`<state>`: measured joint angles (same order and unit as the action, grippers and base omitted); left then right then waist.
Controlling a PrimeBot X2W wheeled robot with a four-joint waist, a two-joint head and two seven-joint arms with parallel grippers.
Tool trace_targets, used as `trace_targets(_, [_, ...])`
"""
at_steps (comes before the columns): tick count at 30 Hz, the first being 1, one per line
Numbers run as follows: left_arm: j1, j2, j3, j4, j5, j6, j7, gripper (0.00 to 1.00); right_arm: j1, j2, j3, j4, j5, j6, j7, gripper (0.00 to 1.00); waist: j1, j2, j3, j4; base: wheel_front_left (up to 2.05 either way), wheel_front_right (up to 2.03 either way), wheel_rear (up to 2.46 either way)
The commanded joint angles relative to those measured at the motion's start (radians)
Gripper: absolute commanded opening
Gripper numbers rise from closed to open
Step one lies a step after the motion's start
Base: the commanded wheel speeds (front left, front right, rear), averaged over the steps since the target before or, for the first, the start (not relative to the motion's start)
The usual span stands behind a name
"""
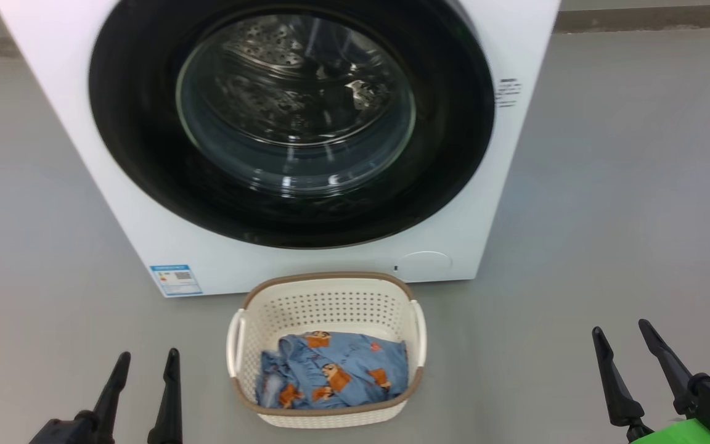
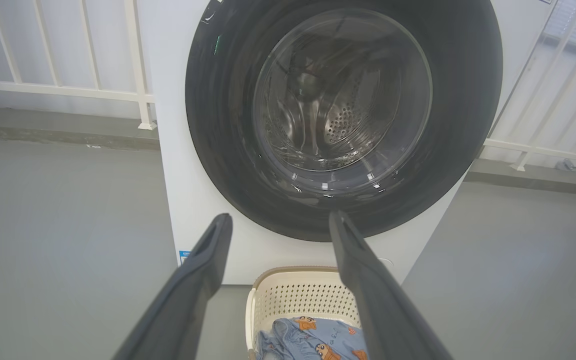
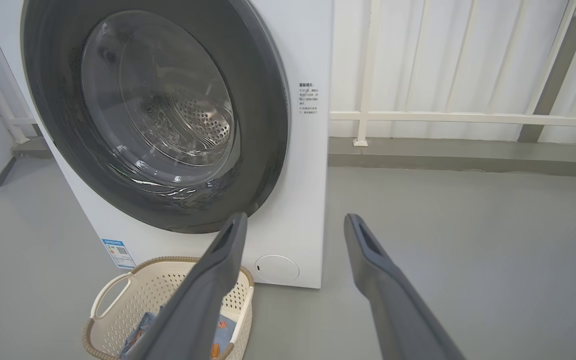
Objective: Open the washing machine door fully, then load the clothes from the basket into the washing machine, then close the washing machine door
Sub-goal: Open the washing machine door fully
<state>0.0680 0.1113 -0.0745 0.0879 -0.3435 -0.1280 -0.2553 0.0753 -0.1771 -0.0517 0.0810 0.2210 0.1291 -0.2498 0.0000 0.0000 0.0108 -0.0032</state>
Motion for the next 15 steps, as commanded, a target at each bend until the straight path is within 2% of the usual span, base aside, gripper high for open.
trace_targets(1, [-0.024,0.015,0.038,-0.031,0.010,-0.003,-0.006,1.00,-0.028,-0.014,0.018,-0.024,-0.005,0.002,-0.012,1.00,0.0000,0.0000,0.002,-0.001,1.07,1.27,-2.35])
trace_targets(9, [-0.028,0.003,0.060,-0.044,-0.006,-0.003,-0.006,1.00,-0.028,-0.010,0.015,-0.026,-0.004,0.002,-0.012,1.00,0.0000,0.0000,0.006,-0.003,0.81,0.87,-1.68])
trace_targets(15, [-0.027,0.006,0.058,-0.053,0.002,-0.003,-0.006,1.00,-0.029,-0.004,0.014,-0.027,-0.004,0.002,-0.012,1.00,0.0000,0.0000,0.012,-0.004,0.27,0.27,-0.54])
